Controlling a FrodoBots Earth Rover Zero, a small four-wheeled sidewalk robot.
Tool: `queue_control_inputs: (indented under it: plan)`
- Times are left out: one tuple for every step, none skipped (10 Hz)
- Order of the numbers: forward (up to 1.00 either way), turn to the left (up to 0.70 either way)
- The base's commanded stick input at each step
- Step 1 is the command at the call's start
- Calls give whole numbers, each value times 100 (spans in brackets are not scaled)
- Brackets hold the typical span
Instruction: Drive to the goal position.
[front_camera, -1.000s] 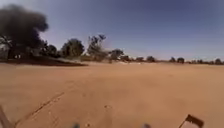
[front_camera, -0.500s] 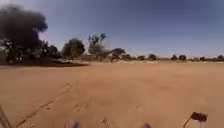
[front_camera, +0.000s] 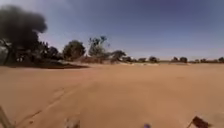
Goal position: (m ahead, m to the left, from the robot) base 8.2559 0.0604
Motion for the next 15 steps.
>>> queue_control_inputs:
  plan:
    - [70, 0]
    - [70, 0]
    - [70, 0]
    - [70, 0]
    - [70, 0]
    - [70, 0]
    - [70, 0]
    - [70, 0]
    - [70, 0]
    - [70, 0]
    - [70, 0]
    - [70, 0]
    - [70, 0]
    - [70, 0]
    - [70, 0]
